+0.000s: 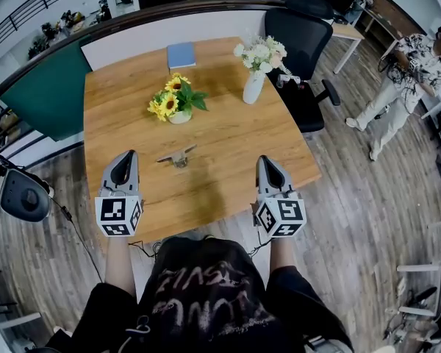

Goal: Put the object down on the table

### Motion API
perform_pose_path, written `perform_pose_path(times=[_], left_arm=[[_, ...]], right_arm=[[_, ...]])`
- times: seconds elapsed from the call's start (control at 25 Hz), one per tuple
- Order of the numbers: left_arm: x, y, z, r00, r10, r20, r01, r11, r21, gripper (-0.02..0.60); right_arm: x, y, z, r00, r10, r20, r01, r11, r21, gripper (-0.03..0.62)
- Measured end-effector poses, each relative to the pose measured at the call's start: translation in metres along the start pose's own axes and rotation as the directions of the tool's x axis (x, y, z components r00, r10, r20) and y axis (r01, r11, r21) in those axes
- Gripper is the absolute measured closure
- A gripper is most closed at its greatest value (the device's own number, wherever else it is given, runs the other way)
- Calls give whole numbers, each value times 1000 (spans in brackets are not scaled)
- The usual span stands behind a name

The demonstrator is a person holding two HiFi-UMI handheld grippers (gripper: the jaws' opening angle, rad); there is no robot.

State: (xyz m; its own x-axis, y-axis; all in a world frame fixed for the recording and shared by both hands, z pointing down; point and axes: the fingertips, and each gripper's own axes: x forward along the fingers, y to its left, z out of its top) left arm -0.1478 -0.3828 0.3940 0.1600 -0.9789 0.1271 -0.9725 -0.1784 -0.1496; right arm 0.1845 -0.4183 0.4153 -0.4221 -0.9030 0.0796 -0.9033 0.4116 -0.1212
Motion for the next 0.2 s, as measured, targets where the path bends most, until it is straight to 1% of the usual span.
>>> perform_pose_path(times=[0.2], left_arm=[[1,2,-5,1000,2,-5,-2,1000,-4,569]], right_arm=[[3,-4,-1,1000,-3,4,3,1000,7,589]])
